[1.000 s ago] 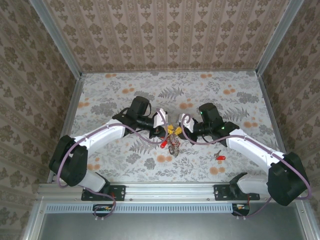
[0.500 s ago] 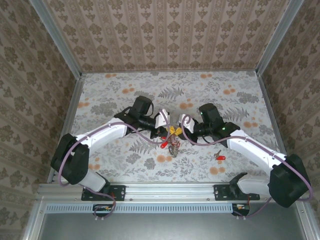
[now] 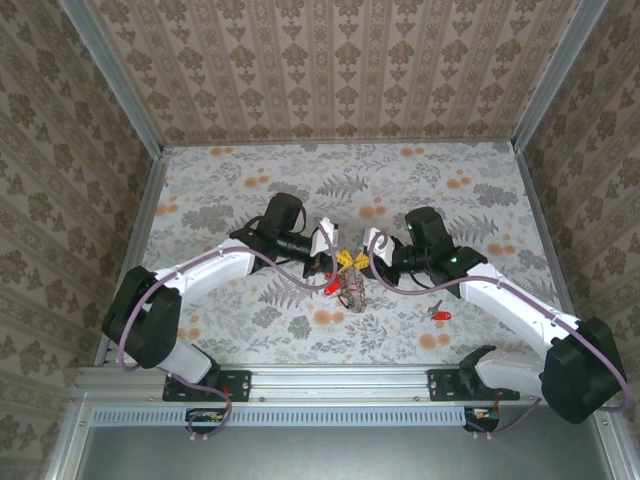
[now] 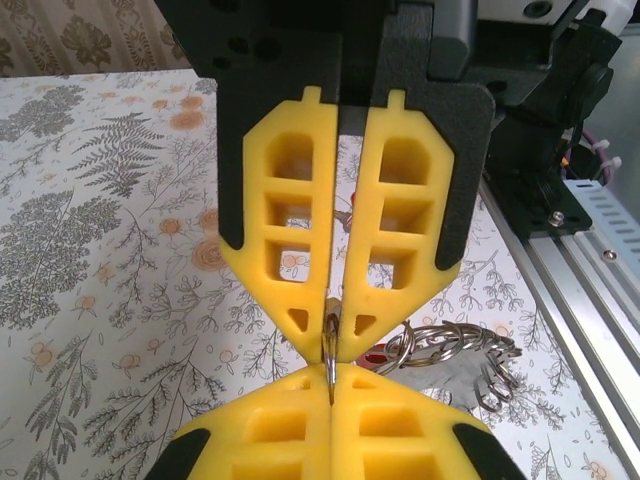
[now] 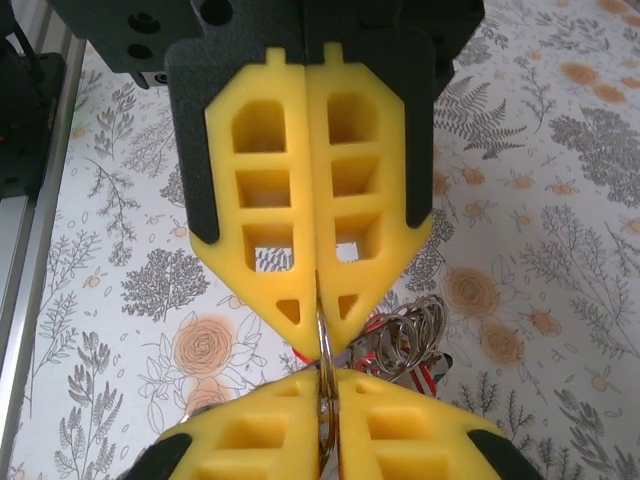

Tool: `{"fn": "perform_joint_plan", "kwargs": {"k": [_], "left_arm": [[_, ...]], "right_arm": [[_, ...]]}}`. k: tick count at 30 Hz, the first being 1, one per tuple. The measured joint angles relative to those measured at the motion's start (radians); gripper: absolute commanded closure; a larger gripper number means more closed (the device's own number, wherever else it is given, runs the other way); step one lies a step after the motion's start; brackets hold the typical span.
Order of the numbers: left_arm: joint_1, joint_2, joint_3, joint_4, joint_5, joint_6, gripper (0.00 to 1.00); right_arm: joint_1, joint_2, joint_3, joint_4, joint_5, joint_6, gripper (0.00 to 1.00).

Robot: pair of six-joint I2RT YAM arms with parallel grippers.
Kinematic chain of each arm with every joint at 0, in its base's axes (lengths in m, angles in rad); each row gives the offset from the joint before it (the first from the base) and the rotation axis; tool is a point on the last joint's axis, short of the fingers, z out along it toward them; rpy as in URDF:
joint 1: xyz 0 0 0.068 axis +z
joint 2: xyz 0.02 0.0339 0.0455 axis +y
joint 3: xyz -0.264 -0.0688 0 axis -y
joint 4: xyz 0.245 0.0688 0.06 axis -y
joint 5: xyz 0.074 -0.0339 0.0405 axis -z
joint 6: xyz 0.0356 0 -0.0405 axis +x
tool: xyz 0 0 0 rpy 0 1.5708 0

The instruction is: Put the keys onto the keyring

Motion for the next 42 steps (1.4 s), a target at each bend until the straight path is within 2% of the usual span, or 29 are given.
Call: {"fn": "perform_joint_plan", "kwargs": {"k": [7,14,17,21,24,25,26,30,42], "left_arm": [[0.01,0.0,-0.038,0.085,0.015,-0.058,1.0],[0.014,0.0,-0.046,0.136,0.032,-0.095,1.0],[0.014,0.0,-0.048,0.155,0.039,-0.109,1.0],[0.02,0.0,-0.049,0.167,0.048,-0.123,1.0],[0.024,0.0,-0.049,0.174,0.048,-0.124,1.0],[0.024,0.0,-0.049,0.172,0.047,-0.123,0.93],[0.024,0.0,-0.048,0.167,0.045,-0.119,0.89],[0.023,0.0,-0.037,0.108,0.021,-0.079,0.84],[-0.011,0.005,0.053,-0.082,-0.064,0.029,0.78]], "right_arm": [[-0.029,0.025,-0.033,0.07,-0.053,0.015,0.87],[-0.045,0.036,-0.043,0.117,-0.102,0.043,0.83],[-0.047,0.042,-0.051,0.146,-0.121,0.068,0.86],[-0.048,0.044,-0.06,0.183,-0.137,0.106,0.98],[-0.048,0.044,-0.059,0.193,-0.134,0.119,1.0],[-0.048,0.044,-0.059,0.193,-0.132,0.121,1.0],[-0.048,0.043,-0.059,0.192,-0.129,0.121,1.0],[-0.047,0.04,-0.059,0.161,-0.106,0.113,1.0],[-0.002,0.002,0.0,-0.008,-0.016,0.045,1.0]]}}
